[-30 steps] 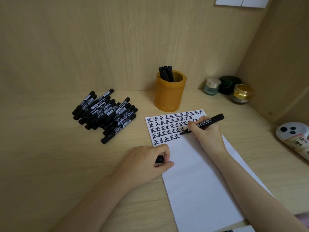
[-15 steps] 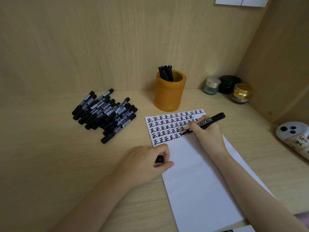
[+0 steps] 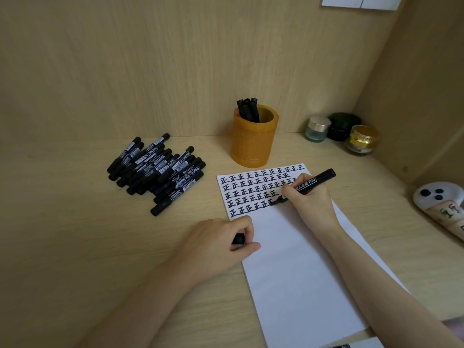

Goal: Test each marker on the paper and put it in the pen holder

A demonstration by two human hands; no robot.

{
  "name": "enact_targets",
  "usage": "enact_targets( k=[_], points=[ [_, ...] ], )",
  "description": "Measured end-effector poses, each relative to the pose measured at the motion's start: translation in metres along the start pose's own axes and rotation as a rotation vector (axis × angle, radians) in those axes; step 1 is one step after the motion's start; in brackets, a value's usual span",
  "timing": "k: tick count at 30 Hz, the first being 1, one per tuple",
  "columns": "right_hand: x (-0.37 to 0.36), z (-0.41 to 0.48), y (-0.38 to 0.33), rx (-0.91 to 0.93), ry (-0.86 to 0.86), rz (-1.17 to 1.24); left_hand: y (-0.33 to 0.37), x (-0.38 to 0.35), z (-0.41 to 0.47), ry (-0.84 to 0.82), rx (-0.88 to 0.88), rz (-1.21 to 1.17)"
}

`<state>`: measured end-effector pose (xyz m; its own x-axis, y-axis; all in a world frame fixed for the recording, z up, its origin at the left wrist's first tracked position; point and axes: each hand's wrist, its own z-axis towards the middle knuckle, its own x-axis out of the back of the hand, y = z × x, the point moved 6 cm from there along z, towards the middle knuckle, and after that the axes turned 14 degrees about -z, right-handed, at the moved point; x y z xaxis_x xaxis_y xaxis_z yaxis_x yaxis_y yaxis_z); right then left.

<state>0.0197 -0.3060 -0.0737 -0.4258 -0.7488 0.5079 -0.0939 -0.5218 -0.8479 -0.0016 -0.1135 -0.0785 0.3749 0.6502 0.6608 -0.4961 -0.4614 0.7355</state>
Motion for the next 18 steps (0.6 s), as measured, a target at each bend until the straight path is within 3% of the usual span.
enact_targets(
  k=[18],
  points=[
    [0.0052, 0.0011, 0.0031, -0.011, 0.057, -0.023, -0.0014, -0.0001, 0.0004, -0.007, 0.026, 0.032]
  ],
)
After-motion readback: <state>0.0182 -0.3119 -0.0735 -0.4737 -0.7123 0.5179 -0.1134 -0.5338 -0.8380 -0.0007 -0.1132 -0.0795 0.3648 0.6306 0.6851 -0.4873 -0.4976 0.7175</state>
